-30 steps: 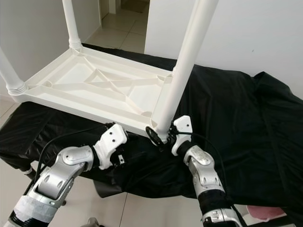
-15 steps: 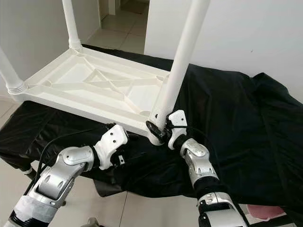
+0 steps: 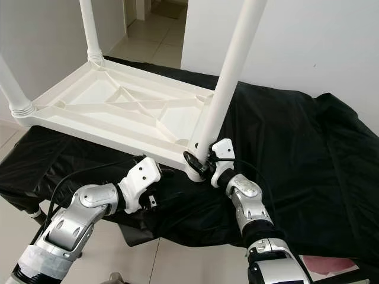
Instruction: Building children table
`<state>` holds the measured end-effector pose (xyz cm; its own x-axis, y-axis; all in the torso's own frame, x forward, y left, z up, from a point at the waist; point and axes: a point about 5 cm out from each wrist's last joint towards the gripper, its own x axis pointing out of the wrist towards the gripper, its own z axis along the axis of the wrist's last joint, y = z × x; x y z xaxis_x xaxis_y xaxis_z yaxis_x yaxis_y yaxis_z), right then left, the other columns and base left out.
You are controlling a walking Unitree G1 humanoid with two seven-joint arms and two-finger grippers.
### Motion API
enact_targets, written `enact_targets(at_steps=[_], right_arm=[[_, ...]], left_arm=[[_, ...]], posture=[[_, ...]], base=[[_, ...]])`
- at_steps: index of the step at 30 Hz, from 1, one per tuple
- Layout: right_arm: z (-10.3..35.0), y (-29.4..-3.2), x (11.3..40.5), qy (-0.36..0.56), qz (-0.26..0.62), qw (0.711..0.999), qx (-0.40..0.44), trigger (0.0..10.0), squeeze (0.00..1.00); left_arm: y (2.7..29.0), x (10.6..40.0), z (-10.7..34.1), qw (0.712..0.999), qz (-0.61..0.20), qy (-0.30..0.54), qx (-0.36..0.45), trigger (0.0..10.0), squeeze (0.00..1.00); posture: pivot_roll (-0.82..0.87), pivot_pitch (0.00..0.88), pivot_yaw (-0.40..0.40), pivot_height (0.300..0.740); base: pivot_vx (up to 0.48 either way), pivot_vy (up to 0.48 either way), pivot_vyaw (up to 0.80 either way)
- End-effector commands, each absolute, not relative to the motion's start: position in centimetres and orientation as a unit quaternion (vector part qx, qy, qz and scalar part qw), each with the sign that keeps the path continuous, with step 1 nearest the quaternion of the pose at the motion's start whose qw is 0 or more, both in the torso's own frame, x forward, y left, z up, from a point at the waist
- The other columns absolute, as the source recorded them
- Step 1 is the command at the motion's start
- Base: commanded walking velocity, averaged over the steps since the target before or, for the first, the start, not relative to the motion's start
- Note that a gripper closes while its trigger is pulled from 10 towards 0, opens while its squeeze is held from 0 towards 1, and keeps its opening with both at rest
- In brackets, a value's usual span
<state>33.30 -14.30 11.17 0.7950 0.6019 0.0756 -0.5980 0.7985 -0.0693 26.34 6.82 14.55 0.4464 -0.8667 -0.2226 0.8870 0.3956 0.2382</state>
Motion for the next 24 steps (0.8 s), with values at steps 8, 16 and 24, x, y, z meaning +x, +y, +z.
enact_targets(at_steps=[8,16,24], right_arm=[[10.6,-15.0,32.3,-0.029,0.233,0.971,-0.048,10.0,0.0],[10.5,-14.3,31.5,-0.031,0.18,0.983,-0.03,10.0,0.0],[9.6,-13.9,30.6,-0.008,0.041,0.999,-0.003,10.0,0.0]], left_arm=[[6.7,26.3,14.3,0.844,-0.509,0.03,0.167,10.0,0.0],[6.6,26.1,14.2,0.842,-0.512,0.031,0.167,10.0,0.0],[6.5,26.1,14.2,0.84,-0.514,0.031,0.168,10.0,0.0]], posture=[[0.09,0.0,-0.115,0.74],[0.09,0.0,-0.115,0.74],[0.09,0.0,-0.125,0.74]], base=[[0.0,0.0,0.0],[0.0,0.0,0.0],[0.0,0.0,0.0]])
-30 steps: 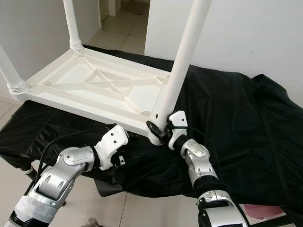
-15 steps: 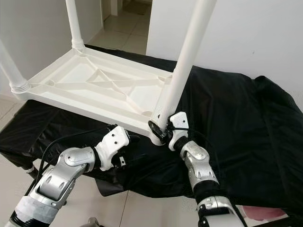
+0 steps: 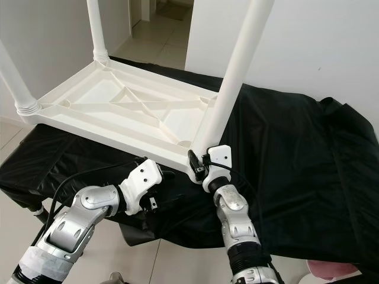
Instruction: Building children table
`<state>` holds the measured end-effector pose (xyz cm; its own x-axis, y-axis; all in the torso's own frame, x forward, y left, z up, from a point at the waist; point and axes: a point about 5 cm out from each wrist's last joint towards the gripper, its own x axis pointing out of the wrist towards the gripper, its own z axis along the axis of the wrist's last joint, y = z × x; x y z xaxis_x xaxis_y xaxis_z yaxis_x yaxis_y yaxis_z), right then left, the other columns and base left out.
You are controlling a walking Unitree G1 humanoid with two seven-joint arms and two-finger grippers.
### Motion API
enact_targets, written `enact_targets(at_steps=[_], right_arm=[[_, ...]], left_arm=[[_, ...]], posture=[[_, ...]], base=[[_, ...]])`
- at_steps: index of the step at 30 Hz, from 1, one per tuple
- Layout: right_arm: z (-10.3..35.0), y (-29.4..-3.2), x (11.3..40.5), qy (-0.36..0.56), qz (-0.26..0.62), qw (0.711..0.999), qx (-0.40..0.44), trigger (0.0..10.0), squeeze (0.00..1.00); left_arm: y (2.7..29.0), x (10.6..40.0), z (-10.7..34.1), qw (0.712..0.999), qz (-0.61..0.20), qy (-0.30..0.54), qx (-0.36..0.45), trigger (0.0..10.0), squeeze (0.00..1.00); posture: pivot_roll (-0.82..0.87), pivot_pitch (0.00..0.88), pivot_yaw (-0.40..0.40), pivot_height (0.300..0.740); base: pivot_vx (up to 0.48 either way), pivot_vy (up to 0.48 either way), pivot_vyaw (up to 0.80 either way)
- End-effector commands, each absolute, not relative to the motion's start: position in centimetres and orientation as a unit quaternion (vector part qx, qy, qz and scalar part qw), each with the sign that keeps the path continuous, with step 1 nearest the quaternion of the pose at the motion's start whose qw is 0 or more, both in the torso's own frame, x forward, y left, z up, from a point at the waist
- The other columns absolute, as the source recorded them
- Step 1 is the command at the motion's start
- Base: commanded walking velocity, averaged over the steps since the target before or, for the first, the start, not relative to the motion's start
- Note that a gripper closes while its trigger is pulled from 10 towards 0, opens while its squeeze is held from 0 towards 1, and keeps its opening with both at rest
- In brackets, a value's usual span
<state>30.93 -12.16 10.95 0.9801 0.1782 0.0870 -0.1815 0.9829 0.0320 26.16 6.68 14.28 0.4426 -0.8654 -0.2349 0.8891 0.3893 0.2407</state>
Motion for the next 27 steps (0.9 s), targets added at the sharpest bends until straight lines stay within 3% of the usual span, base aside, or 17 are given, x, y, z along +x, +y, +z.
enact_targets(at_steps=[1,5,15,16,17,27], right_arm=[[9.6,-13.7,30.4,-0.006,0.02,1.0,-0.001,10.0,0.0],[10.0,-12.7,30.0,-0.004,-0.02,1.0,0.022,10.0,0.0],[10.9,-11.8,29.9,-0.016,-0.004,0.999,0.028,10.0,0.0],[10.9,-11.8,29.8,-0.016,-0.003,0.999,0.031,10.0,0.06],[11.0,-11.6,29.8,-0.015,0.001,0.999,0.037,10.0,1.0],[11.7,-11.4,29.8,-0.029,0.024,0.999,0.037,10.0,1.0]], left_arm=[[6.5,26.1,14.2,0.841,-0.514,0.031,0.168,10.0,0.0],[6.6,26.1,14.3,0.842,-0.512,0.03,0.166,10.0,0.0],[6.6,26.1,14.2,0.841,-0.513,0.031,0.166,10.0,0.0],[6.6,26.1,14.3,0.841,-0.513,0.031,0.166,10.0,0.0],[6.6,26.1,14.3,0.842,-0.513,0.031,0.166,10.0,0.0],[6.7,26.1,14.3,0.845,-0.508,0.03,0.165,10.0,0.0]], posture=[[0.09,0.0,-0.125,0.74],[0.08,0.0,-0.127,0.74],[0.08,0.0,-0.117,0.74],[0.08,0.0,-0.118,0.74],[0.08,0.0,-0.119,0.74],[0.08,0.0,-0.122,0.74]], base=[[0.0,0.0,0.0],[0.0,0.0,0.0],[0.0,0.0,0.0],[0.0,0.0,0.0],[0.0,0.0,0.0],[0.0,0.0,0.0]])
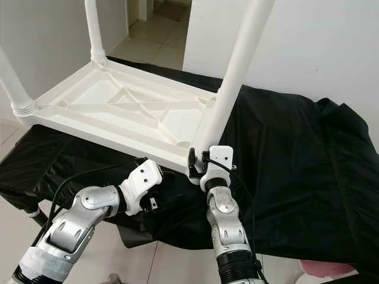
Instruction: Building children table
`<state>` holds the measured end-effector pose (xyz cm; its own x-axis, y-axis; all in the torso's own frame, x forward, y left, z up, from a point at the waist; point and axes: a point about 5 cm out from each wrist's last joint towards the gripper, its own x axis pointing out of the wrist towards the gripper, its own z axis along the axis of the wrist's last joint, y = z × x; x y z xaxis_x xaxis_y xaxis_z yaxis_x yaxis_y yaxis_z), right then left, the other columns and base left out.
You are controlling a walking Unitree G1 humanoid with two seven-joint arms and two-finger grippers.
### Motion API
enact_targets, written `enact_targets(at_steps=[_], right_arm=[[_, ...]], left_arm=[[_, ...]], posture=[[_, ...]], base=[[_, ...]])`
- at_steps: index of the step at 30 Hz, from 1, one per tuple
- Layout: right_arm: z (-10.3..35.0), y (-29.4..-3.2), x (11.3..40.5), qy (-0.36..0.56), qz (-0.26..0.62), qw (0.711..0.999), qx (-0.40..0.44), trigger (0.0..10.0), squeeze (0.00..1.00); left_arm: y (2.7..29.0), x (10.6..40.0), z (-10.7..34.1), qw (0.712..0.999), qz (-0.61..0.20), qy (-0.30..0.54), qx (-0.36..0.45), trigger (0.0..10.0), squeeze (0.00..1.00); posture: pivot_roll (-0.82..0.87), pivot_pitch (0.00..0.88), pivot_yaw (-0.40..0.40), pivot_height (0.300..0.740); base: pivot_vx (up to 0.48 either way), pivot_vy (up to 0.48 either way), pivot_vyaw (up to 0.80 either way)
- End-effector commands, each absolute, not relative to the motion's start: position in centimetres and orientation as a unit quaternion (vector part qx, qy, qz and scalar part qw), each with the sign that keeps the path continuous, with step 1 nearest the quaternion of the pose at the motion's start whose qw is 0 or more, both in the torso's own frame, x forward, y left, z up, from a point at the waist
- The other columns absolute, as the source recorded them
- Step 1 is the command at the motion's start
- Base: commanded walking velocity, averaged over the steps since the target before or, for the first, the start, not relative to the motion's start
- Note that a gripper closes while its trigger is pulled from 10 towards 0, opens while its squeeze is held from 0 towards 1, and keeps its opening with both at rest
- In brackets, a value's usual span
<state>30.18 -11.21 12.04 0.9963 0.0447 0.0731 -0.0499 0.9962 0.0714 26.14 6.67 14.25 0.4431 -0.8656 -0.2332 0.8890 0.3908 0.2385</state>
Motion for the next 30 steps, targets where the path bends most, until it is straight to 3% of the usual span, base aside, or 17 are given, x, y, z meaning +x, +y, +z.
enact_targets(at_steps=[1,7,8,10,11,30], right_arm=[[11.7,-11.4,29.8,-0.029,0.024,0.999,0.037,10.0,1.0],[11.6,-12.4,28.9,-0.05,0.064,0.996,0.021,10.0,1.0],[11.6,-12.7,28.6,-0.054,0.075,0.995,0.02,10.0,0.15],[11.6,-12.7,28.6,-0.054,0.075,0.995,0.02,10.0,0.15],[11.6,-12.9,28.4,-0.057,0.084,0.995,0.019,10.0,0.0],[12.4,-15.1,29.7,-0.073,0.232,0.97,-0.002,10.0,0.0]], left_arm=[[6.7,26.1,14.3,0.845,-0.508,0.03,0.165,10.0,0.0],[6.8,26.1,14.5,0.847,-0.505,0.029,0.165,10.0,0.0],[6.9,26.2,14.6,0.848,-0.503,0.028,0.165,10.0,0.0],[6.9,26.2,14.6,0.848,-0.503,0.028,0.165,10.0,0.0],[7.0,26.2,14.6,0.849,-0.501,0.028,0.165,10.0,0.0],[7.4,26.3,14.5,0.851,-0.498,0.032,0.167,10.0,0.0]], posture=[[0.08,0.0,-0.122,0.74],[0.08,0.009,-0.116,0.74],[0.08,0.012,-0.114,0.74],[0.08,0.012,-0.114,0.74],[0.07,0.012,-0.113,0.74],[0.07,0.018,-0.102,0.74]], base=[[0.0,0.0,0.0],[0.0,0.0,0.0],[0.0,0.0,0.0],[0.0,0.0,0.0],[0.0,0.0,0.0],[0.0,0.0,0.0]])
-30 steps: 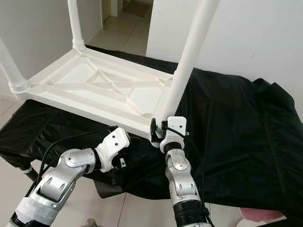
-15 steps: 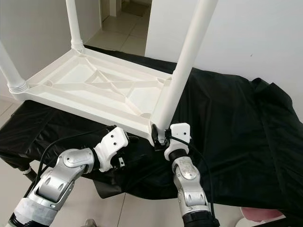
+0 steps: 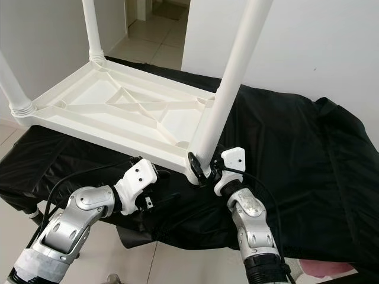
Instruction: Building children table
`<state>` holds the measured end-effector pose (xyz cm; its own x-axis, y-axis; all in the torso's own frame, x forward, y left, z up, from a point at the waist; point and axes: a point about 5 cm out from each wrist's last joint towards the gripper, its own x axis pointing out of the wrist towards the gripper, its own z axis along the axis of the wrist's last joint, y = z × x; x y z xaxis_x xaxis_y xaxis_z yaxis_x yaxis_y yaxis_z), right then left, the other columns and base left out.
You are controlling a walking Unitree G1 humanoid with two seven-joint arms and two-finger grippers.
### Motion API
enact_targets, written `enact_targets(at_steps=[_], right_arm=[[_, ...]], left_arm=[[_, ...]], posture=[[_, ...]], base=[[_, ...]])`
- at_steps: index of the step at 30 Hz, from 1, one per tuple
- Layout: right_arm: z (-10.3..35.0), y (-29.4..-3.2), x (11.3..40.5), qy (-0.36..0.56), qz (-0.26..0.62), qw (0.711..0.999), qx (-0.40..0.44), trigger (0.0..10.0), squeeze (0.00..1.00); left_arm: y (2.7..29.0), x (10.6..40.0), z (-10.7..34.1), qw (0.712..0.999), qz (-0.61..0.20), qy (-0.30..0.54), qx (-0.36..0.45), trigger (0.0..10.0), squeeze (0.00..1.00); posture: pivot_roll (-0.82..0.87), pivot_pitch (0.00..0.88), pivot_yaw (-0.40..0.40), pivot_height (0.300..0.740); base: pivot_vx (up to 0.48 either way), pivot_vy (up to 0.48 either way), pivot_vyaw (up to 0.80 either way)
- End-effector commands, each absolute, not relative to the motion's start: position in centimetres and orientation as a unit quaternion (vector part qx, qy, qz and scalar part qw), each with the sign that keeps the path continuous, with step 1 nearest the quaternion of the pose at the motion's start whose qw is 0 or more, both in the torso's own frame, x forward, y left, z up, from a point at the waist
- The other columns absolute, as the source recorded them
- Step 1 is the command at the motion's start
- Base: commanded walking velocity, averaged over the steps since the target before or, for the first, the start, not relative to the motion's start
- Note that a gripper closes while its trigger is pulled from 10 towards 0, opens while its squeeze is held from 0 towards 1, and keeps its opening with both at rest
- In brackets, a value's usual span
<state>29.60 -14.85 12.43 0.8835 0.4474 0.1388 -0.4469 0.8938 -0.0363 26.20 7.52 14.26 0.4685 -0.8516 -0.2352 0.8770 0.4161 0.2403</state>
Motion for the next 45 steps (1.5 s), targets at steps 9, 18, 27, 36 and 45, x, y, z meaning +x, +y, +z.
enact_targets(at_steps=[9,18,27,36,45], right_arm=[[11.8,-15.1,31.4,-0.05,0.278,0.959,-0.031,10.0,0.0],[11.1,-13.0,32.4,-0.031,0.34,0.94,-0.025,3.5,0.0],[10.8,-13.2,32.7,-0.032,0.348,0.936,-0.025,0.0,0.0],[10.6,-13.5,32.7,-0.029,0.336,0.941,-0.01,9.8,0.0],[10.9,-13.5,32.7,-0.037,0.312,0.949,0.008,10.0,0.0]], left_arm=[[7.6,26.3,14.6,0.854,-0.492,0.031,0.166,10.0,0.0],[7.7,26.5,14.8,0.856,-0.488,0.028,0.17,10.0,0.0],[7.7,26.4,14.8,0.857,-0.486,0.029,0.168,10.0,0.0],[7.6,26.2,14.7,0.856,-0.489,0.031,0.167,10.0,0.0],[7.5,26.2,14.6,0.856,-0.489,0.032,0.165,10.0,0.0]], posture=[[0.08,0.021,-0.103,0.74],[0.1,0.021,-0.108,0.74],[0.1,0.023,-0.11,0.74],[0.09,0.028,-0.107,0.74],[0.09,0.034,-0.115,0.74]], base=[[0.0,0.0,0.0],[0.0,0.0,0.0],[0.0,0.0,0.0],[0.0,0.0,0.0],[0.0,0.0,0.0]])
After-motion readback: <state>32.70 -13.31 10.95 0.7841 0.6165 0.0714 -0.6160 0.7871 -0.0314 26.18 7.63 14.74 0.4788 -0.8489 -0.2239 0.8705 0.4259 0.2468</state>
